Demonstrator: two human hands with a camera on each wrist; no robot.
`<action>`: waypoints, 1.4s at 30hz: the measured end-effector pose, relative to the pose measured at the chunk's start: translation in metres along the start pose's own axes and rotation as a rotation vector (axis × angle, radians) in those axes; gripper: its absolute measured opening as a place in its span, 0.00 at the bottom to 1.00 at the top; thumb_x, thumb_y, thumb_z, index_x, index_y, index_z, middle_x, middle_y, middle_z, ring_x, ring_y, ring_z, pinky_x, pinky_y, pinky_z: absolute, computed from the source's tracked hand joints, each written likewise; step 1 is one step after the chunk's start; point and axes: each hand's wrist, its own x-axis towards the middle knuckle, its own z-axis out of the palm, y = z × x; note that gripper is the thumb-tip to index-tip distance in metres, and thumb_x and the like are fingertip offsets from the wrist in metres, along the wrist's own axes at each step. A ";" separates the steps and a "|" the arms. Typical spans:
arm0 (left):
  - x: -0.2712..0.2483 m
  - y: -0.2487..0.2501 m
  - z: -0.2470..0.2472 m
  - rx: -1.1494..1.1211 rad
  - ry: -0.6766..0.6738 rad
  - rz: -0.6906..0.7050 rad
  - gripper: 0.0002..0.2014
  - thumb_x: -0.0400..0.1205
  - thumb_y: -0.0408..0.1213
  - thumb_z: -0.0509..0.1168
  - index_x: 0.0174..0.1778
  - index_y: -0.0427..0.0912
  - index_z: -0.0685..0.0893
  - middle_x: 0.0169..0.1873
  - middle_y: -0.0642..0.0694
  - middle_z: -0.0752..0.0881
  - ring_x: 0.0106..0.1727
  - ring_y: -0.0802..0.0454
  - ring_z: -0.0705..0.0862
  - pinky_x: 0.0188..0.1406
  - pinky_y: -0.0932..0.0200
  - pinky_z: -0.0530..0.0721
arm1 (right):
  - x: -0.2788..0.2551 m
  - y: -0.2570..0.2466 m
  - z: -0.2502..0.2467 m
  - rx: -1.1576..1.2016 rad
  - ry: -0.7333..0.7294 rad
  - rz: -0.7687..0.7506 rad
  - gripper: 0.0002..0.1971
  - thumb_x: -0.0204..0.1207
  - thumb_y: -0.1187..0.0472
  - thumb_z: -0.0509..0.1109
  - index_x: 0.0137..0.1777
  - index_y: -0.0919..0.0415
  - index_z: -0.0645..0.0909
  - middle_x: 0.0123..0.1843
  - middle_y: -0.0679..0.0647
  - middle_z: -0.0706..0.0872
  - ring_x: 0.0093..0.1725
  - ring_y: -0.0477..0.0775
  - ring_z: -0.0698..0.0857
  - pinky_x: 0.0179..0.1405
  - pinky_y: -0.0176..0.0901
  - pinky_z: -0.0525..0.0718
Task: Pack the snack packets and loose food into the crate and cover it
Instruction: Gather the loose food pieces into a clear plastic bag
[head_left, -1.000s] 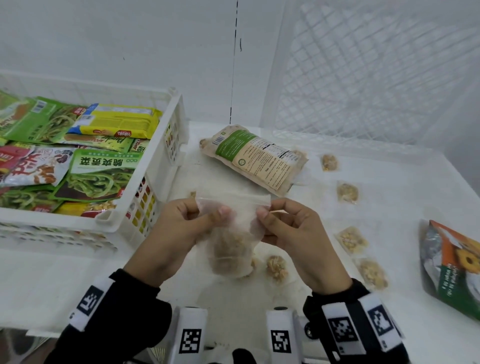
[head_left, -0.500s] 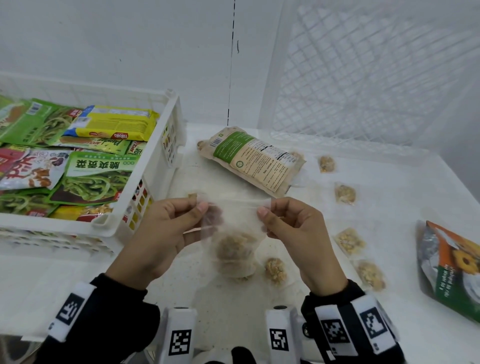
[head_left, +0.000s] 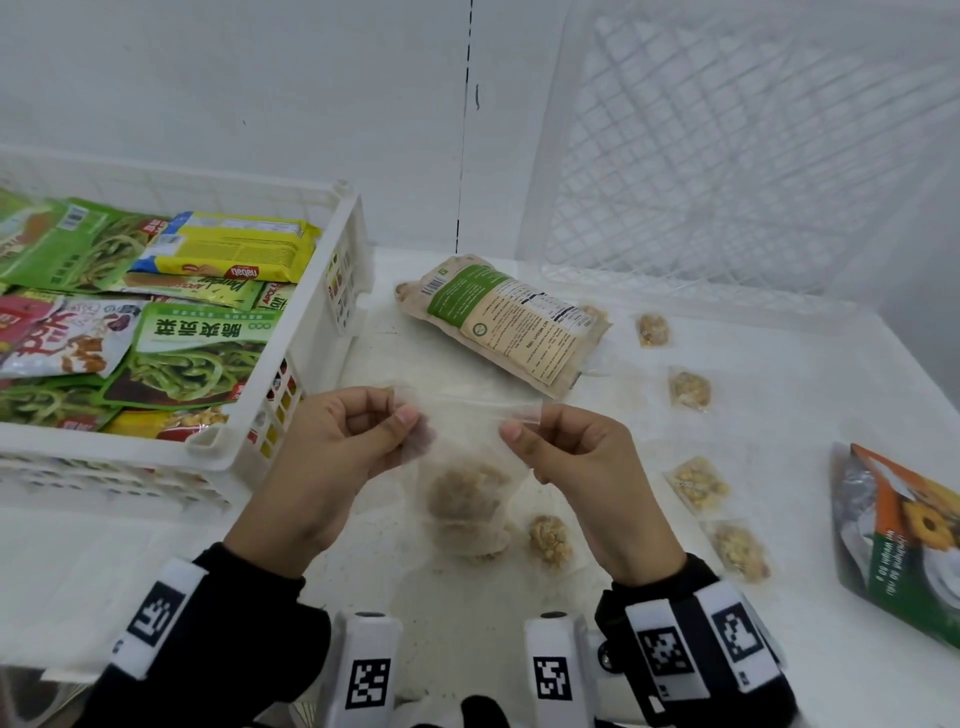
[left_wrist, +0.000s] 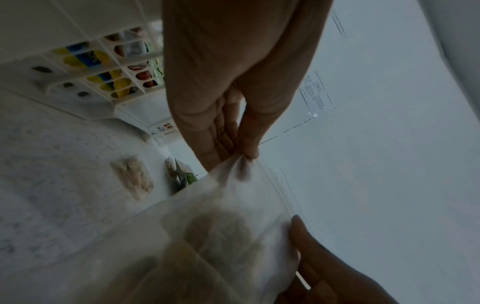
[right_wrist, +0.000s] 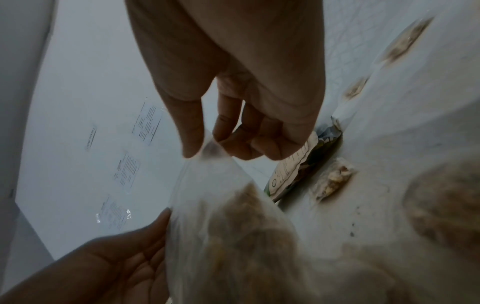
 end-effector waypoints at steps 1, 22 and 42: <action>0.000 0.000 0.001 0.010 -0.004 -0.003 0.04 0.77 0.23 0.63 0.37 0.29 0.82 0.27 0.41 0.88 0.31 0.52 0.88 0.35 0.63 0.87 | 0.000 0.001 0.001 -0.003 0.007 -0.020 0.02 0.69 0.65 0.76 0.40 0.62 0.88 0.30 0.45 0.88 0.27 0.36 0.80 0.29 0.24 0.76; -0.002 0.006 0.006 0.239 -0.114 -0.004 0.13 0.64 0.44 0.73 0.36 0.39 0.92 0.34 0.43 0.91 0.34 0.55 0.81 0.43 0.55 0.78 | 0.017 0.002 0.014 0.005 -0.148 -0.087 0.05 0.69 0.68 0.76 0.32 0.64 0.87 0.26 0.48 0.85 0.29 0.42 0.81 0.32 0.28 0.77; 0.000 0.023 0.006 0.173 -0.153 0.033 0.20 0.75 0.50 0.59 0.38 0.39 0.91 0.37 0.38 0.91 0.38 0.47 0.91 0.29 0.64 0.85 | 0.021 -0.006 0.010 0.016 -0.355 0.041 0.18 0.72 0.53 0.70 0.58 0.64 0.86 0.53 0.63 0.90 0.53 0.63 0.87 0.58 0.54 0.83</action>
